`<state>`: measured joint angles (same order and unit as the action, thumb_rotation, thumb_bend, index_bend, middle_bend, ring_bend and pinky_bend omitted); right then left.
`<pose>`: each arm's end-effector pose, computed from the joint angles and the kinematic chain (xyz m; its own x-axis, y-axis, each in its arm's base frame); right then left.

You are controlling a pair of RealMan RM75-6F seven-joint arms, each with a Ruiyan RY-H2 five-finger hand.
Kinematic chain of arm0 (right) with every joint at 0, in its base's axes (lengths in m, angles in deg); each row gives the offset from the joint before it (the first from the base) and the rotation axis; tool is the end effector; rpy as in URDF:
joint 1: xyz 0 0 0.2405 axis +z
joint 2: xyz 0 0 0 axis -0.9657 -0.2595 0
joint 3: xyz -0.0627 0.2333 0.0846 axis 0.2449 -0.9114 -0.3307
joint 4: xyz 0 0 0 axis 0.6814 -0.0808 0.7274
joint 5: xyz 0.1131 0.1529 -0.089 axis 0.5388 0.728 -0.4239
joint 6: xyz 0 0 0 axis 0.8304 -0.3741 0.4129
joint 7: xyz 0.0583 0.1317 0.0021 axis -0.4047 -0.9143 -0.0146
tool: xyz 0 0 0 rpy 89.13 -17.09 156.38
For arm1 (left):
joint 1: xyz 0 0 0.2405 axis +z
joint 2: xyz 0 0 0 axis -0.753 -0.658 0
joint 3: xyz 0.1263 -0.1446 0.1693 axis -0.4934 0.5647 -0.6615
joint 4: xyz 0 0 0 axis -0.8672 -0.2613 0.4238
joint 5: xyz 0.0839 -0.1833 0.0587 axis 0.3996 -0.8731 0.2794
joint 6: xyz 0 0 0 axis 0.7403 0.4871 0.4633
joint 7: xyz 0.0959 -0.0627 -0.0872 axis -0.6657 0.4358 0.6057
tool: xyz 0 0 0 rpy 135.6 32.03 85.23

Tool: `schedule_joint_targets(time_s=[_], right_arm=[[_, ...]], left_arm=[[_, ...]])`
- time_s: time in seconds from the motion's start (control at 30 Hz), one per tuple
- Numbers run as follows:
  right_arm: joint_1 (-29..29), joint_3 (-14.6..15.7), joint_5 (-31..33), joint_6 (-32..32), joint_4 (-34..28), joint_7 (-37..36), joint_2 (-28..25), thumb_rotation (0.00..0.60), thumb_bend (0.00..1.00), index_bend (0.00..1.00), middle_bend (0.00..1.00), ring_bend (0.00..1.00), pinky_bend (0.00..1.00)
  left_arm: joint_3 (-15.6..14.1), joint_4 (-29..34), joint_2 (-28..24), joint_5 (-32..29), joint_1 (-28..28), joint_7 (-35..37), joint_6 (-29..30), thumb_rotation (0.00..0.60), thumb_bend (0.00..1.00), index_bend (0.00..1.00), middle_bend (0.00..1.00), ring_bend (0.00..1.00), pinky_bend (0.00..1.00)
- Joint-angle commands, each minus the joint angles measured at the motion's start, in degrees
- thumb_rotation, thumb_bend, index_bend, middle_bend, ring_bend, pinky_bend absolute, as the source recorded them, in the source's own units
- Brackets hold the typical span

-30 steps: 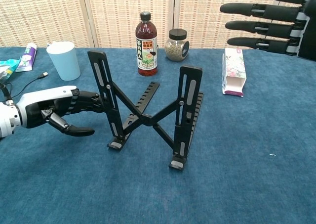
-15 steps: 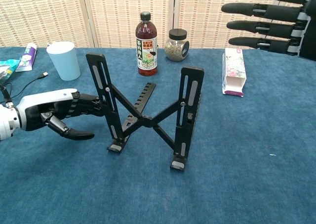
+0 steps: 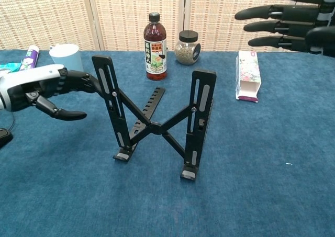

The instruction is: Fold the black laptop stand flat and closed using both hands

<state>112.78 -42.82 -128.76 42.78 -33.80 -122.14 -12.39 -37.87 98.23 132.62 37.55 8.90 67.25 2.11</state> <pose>-0.1679 -0.2565 0.1123 -0.4315 -0.7198 0.5437 -0.7139 -0.0960 -0.6937 -0.2134 0.3262 0.0124 -0.1553 0.5731 0.8047 0.8907 -0.2711 0.3650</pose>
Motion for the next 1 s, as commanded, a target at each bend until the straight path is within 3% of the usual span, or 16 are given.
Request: schedule_joint_targets(time_s=[0.03, 0.27, 0.63, 1.0], right_arm=[[0.62, 0.0, 1.14, -4.84, -3.76, 9.25, -2.17, 0.6, 0.15, 0.0, 0.11, 0.0, 0.05], [1.03, -1.45, 4.82, -8.83, -6.78, 17.54, -2.25, 0.6, 0.11, 0.0, 0.1, 0.0, 0.05], [3.18, -6.02, 12.2, -15.21, -9.53, 25.12, 2.97, 0.6, 0.1, 0.0, 0.1, 0.0, 0.05], [4.79, -9.81, 19.74, -19.51, -9.77, 35.11, 8.81, 0.6, 0.11, 0.0, 0.1, 0.0, 0.05]], left_arm=[[0.81, 2.77, -2.99, -1.47, 1.32, -4.66, 0.99, 0.6, 0.22, 0.31, 0.27, 0.13, 0.06], [1.39, 6.51, -6.93, -2.93, 3.21, -12.68, 2.1, 0.6, 0.22, 0.29, 0.25, 0.1, 0.06], [3.34, 10.07, -9.69, -5.21, 6.55, -27.48, 5.5, 0.6, 0.22, 0.26, 0.2, 0.06, 0.05], [4.55, 12.07, -11.01, -5.13, 8.34, -31.36, 7.31, 0.6, 0.22, 0.26, 0.2, 0.06, 0.04]])
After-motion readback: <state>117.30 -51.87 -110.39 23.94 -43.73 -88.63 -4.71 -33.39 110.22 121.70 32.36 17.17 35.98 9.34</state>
